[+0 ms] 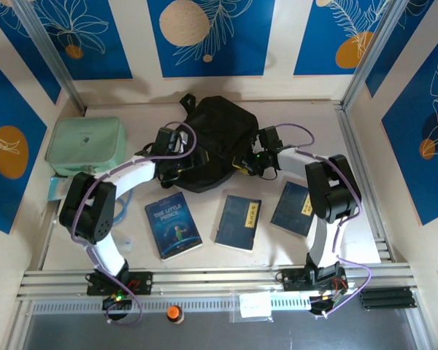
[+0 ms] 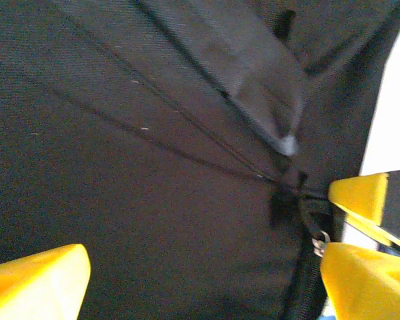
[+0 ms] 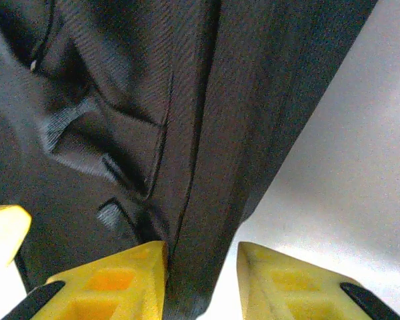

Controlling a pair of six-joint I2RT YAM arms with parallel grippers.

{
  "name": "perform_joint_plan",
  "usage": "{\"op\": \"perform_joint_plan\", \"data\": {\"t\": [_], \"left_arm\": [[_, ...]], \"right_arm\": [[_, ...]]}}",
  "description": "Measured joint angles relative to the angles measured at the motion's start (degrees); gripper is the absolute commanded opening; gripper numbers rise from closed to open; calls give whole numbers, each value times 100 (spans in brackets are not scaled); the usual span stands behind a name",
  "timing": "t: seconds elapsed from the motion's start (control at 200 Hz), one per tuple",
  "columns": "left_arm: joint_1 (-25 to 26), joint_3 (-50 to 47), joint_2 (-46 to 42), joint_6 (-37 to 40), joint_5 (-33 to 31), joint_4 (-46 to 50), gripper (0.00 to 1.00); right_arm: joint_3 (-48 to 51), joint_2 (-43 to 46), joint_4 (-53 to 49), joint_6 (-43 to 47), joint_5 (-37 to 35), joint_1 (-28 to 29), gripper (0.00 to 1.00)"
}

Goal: Pack books, pencil case, and school supplies into a backpack

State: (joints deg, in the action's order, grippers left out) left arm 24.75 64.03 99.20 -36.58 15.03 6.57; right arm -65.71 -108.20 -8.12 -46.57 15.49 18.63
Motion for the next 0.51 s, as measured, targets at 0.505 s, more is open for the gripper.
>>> {"op": "perform_joint_plan", "data": {"t": [0.505], "left_arm": [[859, 1255, 1021, -341, 245, 105, 45]], "right_arm": [[540, -103, 798, -323, 293, 11, 12]]}}
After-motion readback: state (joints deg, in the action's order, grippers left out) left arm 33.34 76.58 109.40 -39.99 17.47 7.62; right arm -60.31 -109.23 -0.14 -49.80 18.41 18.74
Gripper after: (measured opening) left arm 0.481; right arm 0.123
